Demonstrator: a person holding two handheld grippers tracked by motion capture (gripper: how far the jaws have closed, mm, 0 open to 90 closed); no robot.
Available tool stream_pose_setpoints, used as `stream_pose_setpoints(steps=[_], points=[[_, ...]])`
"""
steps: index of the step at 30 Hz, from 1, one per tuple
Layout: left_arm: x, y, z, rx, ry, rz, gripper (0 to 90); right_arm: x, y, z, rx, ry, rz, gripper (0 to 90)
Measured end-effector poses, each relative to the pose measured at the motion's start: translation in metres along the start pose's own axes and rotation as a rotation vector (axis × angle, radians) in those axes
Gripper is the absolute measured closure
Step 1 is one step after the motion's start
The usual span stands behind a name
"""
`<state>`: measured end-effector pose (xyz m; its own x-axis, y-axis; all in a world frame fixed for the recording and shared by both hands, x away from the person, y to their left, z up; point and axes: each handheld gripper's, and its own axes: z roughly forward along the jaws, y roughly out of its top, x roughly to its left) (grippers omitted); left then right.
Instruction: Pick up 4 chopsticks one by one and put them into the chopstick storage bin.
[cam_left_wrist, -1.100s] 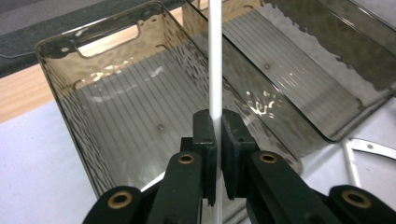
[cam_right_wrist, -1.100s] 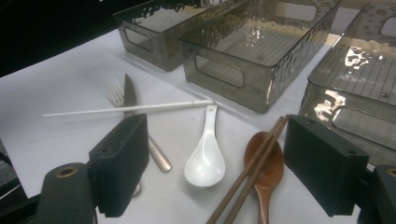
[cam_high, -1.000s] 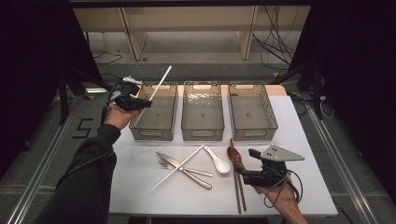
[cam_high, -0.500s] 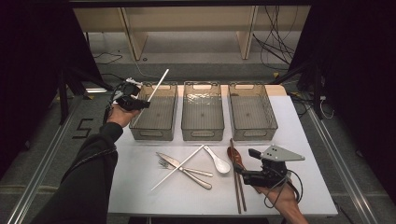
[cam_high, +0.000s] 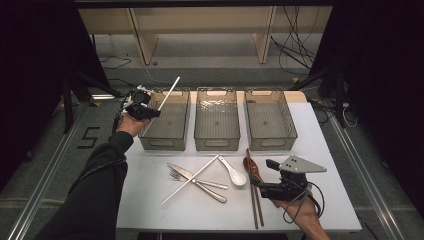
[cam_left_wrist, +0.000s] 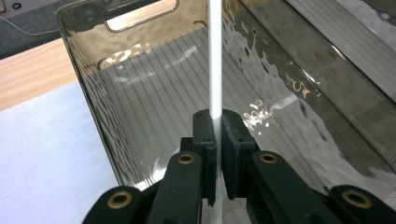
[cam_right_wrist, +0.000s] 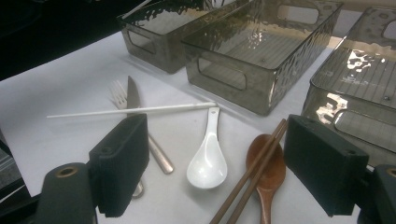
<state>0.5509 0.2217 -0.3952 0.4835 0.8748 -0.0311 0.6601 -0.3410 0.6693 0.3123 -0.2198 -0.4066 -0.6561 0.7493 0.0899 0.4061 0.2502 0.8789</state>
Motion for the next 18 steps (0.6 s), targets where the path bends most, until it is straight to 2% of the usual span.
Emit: stream_pose_setpoints(steps=[6,12,16,18], points=[[0.000,-0.002,0.005,0.012,-0.004,-0.016,84.9,0.000,0.000,0.000,0.000,-0.001,-0.002,23.5],[-0.001,-0.003,0.008,0.035,0.000,-0.015,84.8,0.000,0.000,0.000,0.000,-0.001,-0.001,23.6],[-0.001,-0.005,0.012,0.047,0.019,-0.019,84.3,0.000,0.000,0.000,0.000,0.000,-0.001,23.6],[-0.002,-0.006,0.013,0.036,0.028,-0.025,82.6,0.000,0.000,0.001,0.001,0.000,-0.003,23.6]])
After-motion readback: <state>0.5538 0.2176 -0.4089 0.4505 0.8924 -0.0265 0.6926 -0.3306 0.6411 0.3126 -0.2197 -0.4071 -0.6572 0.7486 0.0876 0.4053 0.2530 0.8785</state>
